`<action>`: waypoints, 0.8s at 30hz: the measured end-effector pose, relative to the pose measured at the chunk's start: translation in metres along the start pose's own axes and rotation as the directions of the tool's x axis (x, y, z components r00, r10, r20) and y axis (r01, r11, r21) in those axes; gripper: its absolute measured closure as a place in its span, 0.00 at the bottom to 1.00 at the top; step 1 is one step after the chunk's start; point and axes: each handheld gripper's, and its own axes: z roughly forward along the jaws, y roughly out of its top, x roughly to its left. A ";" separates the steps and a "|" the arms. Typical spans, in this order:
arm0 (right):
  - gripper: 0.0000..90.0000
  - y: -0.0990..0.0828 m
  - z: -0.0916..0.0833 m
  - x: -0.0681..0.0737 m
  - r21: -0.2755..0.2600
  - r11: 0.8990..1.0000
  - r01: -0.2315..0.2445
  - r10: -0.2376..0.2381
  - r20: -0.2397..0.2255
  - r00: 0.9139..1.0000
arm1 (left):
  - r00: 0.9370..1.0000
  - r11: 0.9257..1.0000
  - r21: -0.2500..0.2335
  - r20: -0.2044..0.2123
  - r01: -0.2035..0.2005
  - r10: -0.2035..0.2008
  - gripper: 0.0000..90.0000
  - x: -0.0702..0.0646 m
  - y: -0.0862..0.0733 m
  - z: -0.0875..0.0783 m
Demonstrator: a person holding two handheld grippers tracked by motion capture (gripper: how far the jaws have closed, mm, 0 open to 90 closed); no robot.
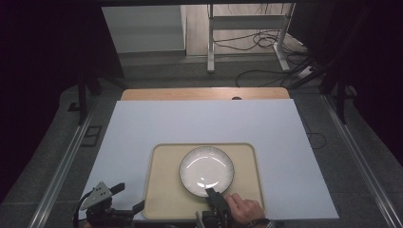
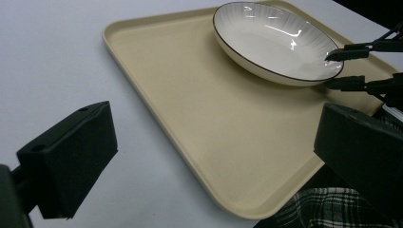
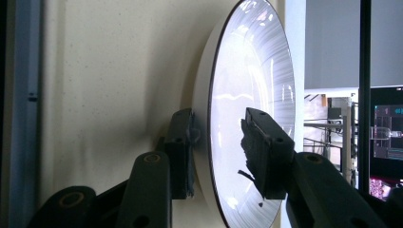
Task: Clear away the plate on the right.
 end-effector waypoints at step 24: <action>0.65 -0.014 -0.015 -0.018 -0.041 0.990 -0.135 0.133 -0.054 0.990 | 1.000 1.000 0.001 0.000 0.001 -0.001 0.00 0.000 0.000 0.000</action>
